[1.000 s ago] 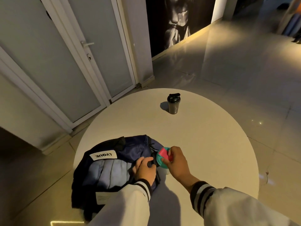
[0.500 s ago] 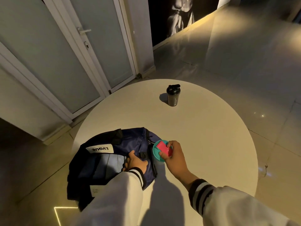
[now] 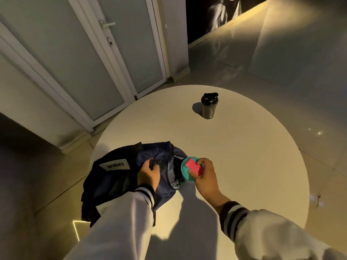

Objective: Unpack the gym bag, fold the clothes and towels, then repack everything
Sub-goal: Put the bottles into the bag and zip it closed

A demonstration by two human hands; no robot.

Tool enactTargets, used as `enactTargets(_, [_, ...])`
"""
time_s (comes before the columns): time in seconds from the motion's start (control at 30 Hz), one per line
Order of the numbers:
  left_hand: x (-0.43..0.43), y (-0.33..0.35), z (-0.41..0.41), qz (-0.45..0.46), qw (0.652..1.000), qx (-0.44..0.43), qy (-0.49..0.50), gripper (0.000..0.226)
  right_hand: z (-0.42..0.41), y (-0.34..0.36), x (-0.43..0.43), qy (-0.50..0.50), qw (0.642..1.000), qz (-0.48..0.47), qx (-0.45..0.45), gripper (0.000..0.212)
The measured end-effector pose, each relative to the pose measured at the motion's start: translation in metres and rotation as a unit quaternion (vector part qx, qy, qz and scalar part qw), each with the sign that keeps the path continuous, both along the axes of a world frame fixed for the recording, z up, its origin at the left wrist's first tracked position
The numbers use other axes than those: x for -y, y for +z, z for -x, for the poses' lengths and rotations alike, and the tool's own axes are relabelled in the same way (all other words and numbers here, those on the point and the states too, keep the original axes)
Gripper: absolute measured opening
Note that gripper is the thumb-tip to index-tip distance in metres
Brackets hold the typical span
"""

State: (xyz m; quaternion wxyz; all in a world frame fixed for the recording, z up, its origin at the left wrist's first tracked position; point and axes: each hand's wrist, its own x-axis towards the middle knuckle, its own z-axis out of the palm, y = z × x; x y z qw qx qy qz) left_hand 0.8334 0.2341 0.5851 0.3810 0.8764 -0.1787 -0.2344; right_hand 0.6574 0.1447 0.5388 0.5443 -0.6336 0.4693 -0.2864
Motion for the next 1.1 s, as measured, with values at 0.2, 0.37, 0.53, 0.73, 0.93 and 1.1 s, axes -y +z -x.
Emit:
enactTargets(0.2, [-0.004, 0.039, -0.023, -0.018, 0.999, -0.003, -0.026, 0.031, -0.021, 0.025, -0.008, 0.023, 0.999, 0.001, 0.036, 0.039])
enactTargets(0.37, [-0.006, 0.051, -0.026, 0.005, 0.999, -0.022, -0.043, 0.027, -0.035, 0.046, -0.012, 0.075, 0.994, 0.046, 0.058, 0.041])
enactTargets(0.53, [-0.001, 0.064, -0.025, 0.025, 0.996, -0.053, -0.065, 0.031, -0.051, 0.045, -0.019, 0.161, 0.981, 0.091, 0.056, 0.041])
enactTargets(0.73, [-0.006, 0.065, -0.019, 0.059, 0.987, -0.117, -0.090, 0.026, -0.065, 0.025, -0.024, 0.170, 0.982, 0.084, 0.009, 0.037])
enactTargets(0.93, [-0.016, 0.059, -0.030, 0.023, 0.988, -0.082, -0.129, 0.035, -0.089, 0.010, -0.016, 0.158, 0.978, 0.121, -0.071, 0.047])
enactTargets(1.1, [-0.020, 0.043, -0.025, 0.034, 0.981, -0.104, -0.162, 0.015, -0.084, 0.001, -0.011, 0.206, 0.968, 0.103, -0.099, 0.059])
